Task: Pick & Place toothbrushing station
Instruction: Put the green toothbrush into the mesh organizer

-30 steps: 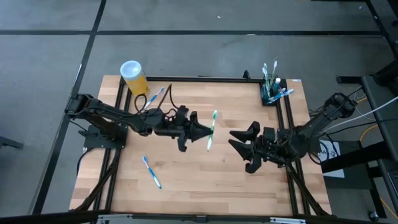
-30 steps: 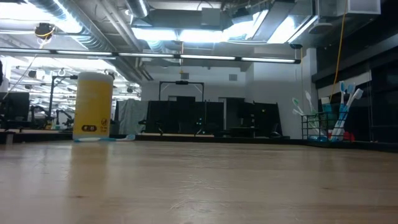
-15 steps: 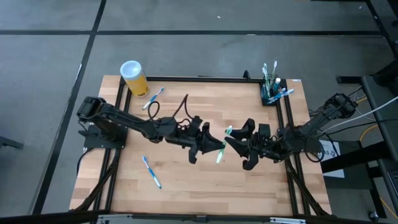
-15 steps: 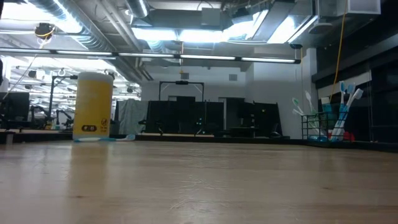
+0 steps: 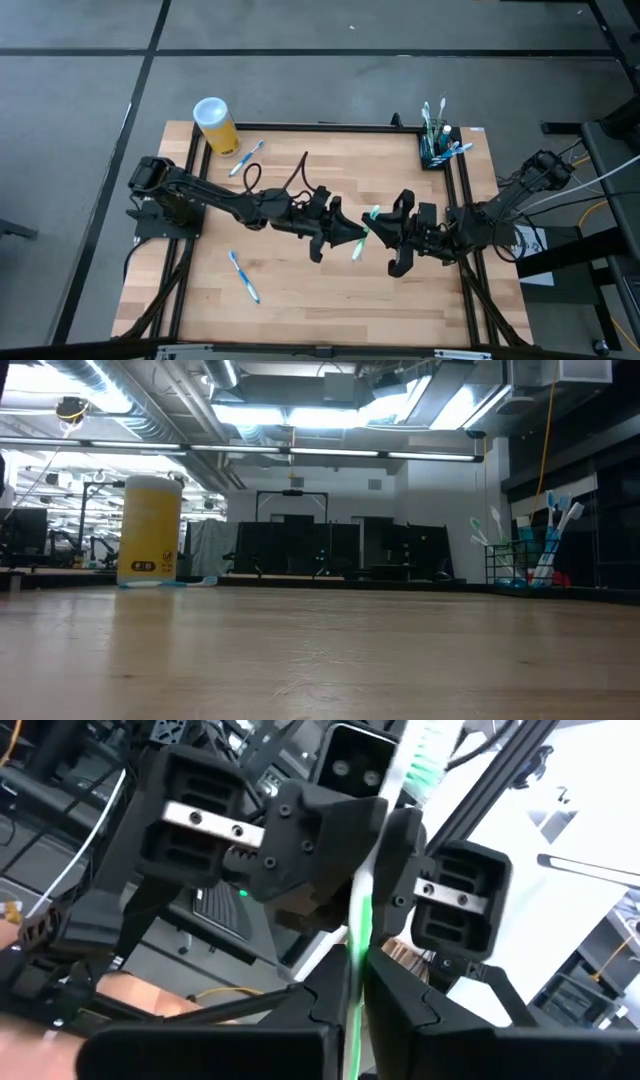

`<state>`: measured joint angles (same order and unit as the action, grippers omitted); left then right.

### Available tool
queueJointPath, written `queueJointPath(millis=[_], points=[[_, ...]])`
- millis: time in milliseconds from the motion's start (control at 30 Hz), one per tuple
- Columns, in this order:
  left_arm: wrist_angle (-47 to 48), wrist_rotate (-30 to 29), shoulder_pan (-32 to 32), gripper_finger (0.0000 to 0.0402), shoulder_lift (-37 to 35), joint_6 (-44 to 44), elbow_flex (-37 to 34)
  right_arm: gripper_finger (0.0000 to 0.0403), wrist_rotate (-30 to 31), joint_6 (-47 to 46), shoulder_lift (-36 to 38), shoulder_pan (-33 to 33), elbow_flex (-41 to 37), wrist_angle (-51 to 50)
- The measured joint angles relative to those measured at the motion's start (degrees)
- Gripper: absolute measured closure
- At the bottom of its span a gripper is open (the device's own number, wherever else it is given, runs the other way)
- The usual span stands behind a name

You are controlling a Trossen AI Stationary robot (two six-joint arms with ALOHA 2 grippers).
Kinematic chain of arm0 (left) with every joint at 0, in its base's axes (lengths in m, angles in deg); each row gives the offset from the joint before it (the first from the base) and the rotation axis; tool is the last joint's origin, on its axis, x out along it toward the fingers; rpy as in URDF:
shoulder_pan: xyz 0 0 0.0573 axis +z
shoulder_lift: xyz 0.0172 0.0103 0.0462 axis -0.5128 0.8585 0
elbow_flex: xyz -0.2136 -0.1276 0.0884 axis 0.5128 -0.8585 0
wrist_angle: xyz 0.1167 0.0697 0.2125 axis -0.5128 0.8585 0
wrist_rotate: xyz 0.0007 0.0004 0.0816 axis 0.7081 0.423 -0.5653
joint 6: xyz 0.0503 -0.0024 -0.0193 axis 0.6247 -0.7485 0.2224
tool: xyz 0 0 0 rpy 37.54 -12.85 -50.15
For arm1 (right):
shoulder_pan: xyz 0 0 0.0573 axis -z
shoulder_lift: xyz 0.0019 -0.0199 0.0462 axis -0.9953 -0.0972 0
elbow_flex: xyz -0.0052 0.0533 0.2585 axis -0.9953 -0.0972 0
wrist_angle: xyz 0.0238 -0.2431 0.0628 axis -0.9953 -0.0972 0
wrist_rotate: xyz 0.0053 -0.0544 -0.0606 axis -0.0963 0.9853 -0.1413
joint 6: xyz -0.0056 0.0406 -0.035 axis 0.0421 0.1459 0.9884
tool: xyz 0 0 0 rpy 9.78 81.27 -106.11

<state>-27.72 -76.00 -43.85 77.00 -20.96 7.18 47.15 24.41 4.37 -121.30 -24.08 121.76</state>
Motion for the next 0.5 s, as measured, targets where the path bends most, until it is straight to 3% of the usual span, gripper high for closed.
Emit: queueJointPath(millis=[200, 367, 500], points=[[4.09, -1.94, -0.85, 0.0366, -0.44, 0.02, 0.35, 0.0386, 2.82, 7.58, -0.16, -0.11, 4.83, -5.30], [18.62, -0.73, -2.04, 0.0334, -1.04, 1.83, -0.44, 0.0386, 7.75, 14.93, 0.45, 0.65, 8.10, -4.14], [27.21, -1.22, -3.71, 0.0302, -2.14, 3.62, -0.24, 0.0386, 8.15, 20.00, 1.40, 2.76, 10.21, -4.79]])
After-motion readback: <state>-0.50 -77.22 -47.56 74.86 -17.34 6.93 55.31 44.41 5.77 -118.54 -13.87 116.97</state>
